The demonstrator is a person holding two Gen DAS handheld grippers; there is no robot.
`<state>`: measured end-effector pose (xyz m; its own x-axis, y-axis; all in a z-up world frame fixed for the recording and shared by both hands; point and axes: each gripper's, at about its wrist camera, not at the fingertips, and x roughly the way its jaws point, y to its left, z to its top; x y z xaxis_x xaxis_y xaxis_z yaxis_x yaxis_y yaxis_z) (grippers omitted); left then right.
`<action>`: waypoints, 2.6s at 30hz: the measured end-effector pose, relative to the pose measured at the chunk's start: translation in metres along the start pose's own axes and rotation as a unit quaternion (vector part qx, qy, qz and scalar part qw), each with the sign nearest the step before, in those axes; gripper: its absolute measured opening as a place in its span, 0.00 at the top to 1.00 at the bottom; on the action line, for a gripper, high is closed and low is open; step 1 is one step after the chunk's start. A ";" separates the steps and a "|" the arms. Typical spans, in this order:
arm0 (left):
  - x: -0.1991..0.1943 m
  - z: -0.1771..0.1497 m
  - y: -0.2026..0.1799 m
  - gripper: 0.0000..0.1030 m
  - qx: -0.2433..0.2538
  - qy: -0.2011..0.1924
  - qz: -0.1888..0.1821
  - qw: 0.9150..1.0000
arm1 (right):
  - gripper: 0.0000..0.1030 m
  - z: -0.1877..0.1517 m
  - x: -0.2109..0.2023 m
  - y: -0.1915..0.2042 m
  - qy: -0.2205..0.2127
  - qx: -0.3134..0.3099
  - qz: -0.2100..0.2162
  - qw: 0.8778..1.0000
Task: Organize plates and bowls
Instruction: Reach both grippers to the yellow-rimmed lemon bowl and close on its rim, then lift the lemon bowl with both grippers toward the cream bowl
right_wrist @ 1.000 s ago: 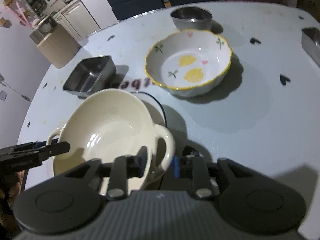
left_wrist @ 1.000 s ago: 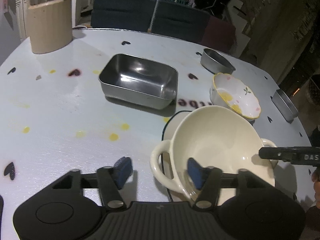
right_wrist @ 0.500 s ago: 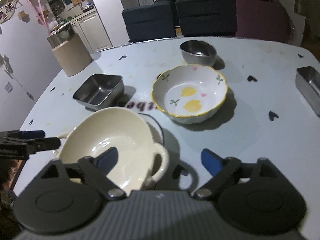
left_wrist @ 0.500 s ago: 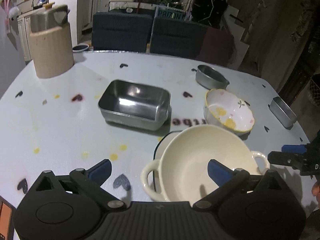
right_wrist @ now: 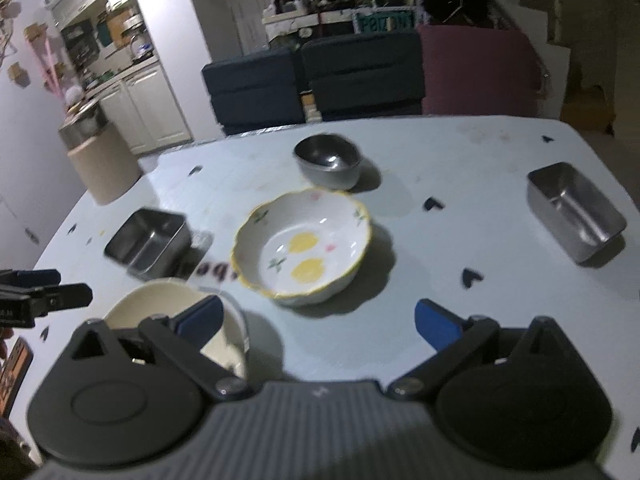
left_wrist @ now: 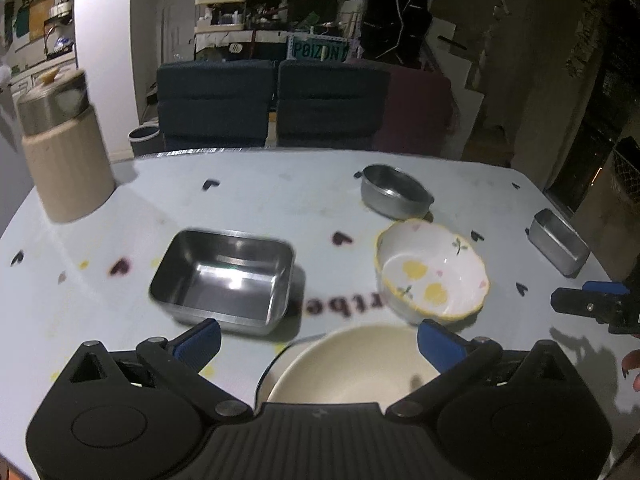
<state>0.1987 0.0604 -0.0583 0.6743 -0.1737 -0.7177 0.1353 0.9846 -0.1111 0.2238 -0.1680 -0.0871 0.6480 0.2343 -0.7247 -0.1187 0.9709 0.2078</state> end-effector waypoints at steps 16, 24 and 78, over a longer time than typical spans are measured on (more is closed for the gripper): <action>0.059 0.056 -0.042 0.12 -0.005 0.003 -0.021 1.000 | 0.00 0.047 0.031 -0.023 -0.024 0.005 -0.030 0.999; 0.104 0.066 -0.056 0.33 -0.001 0.043 -0.017 0.999 | 0.07 0.066 0.063 -0.034 0.014 0.048 -0.018 0.999; 0.131 0.053 -0.056 0.91 -0.021 0.082 -0.040 0.996 | 0.91 0.061 0.115 -0.027 0.094 0.042 -0.017 0.995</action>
<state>0.3180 -0.0182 -0.1094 0.5348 -0.2493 -0.8073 0.1521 0.9683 -0.1983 0.3478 -0.1705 -0.1360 0.4975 0.2135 -0.8408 -0.0301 0.9729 0.2293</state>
